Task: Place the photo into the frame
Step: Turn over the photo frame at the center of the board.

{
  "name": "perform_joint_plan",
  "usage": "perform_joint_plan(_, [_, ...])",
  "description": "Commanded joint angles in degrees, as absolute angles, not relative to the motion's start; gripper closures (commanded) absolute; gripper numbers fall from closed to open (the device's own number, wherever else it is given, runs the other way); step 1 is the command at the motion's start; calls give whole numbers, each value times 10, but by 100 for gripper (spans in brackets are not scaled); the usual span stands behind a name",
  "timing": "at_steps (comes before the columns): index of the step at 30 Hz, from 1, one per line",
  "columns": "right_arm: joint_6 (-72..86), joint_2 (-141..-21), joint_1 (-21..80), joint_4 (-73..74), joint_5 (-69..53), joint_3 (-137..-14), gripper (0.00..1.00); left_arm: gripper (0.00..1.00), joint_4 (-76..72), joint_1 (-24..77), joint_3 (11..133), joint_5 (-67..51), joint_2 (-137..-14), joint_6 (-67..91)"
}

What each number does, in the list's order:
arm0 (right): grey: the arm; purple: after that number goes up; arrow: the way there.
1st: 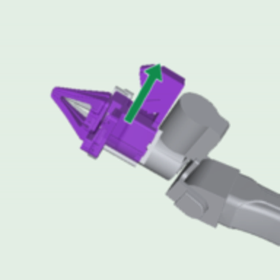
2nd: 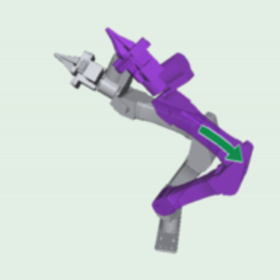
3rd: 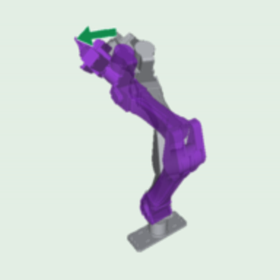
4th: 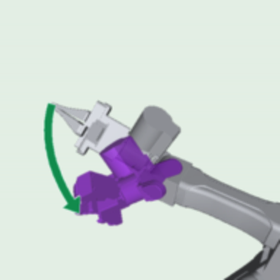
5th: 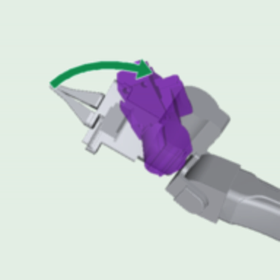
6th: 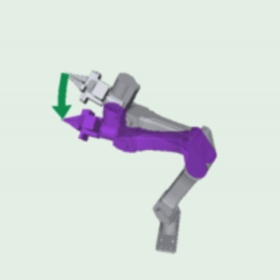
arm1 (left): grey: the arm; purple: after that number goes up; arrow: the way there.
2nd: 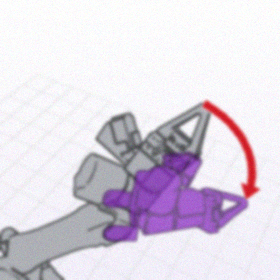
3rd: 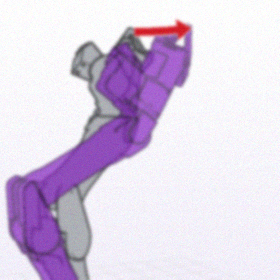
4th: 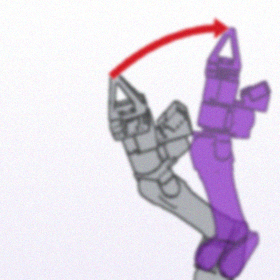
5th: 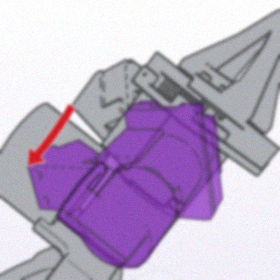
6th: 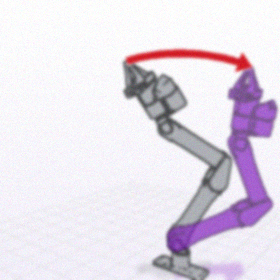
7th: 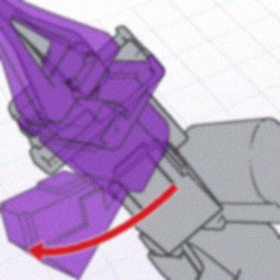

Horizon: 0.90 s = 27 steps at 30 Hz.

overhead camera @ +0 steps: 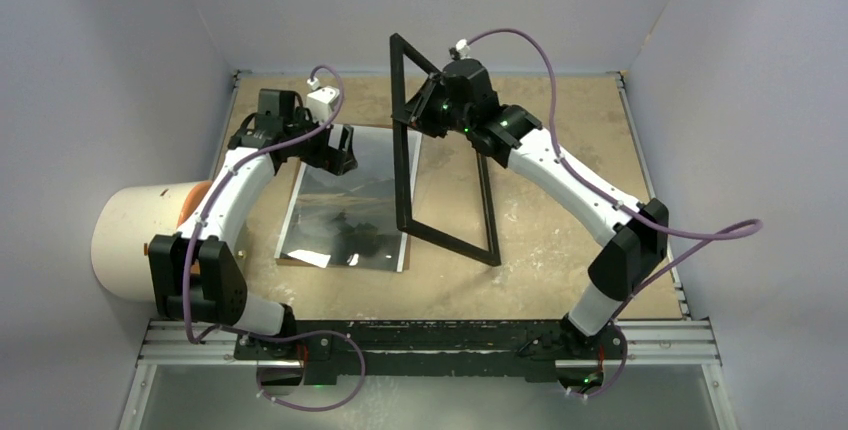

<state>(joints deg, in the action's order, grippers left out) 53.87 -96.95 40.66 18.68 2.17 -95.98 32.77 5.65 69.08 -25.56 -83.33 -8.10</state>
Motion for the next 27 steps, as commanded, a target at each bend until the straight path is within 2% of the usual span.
perform_joint_plan(1, [614, -913, 377, 76, -79, -952, 100, 0, 333, 56, 708, -274, -799, -81])
perform_joint_plan(6, [704, -882, 340, -36, -165, -872, 100, 0, 333, 56, 714, -263, -793, -83])
perform_joint_plan(19, [877, -827, 264, -325, -282, -648, 100, 0, 334, 57, 714, -260, -795, -92])
perform_joint_plan(25, [916, -794, 210, -365, -325, -575, 100, 0, 325, 57, 713, -264, -797, -85])
perform_joint_plan(27, [915, -781, 186, -350, -339, -562, 86, 0, 324, 57, 714, -267, -799, -83])
